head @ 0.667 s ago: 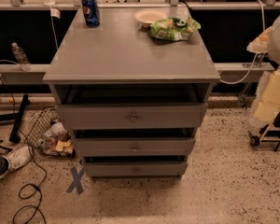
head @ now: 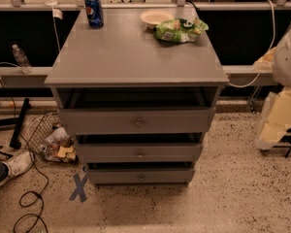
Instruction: Open middle drawer
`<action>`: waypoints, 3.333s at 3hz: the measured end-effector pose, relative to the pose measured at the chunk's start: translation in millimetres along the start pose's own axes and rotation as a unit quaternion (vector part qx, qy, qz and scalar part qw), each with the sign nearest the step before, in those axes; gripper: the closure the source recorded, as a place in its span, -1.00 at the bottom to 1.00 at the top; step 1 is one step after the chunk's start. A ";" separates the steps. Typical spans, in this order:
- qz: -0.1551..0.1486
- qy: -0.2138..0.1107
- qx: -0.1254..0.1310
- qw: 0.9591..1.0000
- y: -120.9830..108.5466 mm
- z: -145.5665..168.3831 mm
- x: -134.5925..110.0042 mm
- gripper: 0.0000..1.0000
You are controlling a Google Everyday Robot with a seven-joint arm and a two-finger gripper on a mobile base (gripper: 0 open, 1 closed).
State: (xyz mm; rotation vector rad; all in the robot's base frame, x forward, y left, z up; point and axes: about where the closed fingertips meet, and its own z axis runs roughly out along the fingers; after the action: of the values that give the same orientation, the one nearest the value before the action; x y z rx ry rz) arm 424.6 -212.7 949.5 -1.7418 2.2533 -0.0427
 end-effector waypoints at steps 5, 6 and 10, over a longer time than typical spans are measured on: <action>-0.010 -0.079 -0.074 0.994 83.6 182.8 -28.9 -1.00; -0.017 -0.083 -0.078 0.993 88.2 218.5 -35.3 -1.00; -0.040 -0.157 -0.064 0.985 83.3 417.0 -105.5 -1.00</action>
Offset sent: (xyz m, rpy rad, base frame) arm -0.0470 0.0724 -0.2231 0.1637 0.1542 0.0974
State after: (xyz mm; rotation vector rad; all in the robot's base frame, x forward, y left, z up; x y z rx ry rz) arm 472.7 -26.0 556.0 -1.7588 1.9958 0.3425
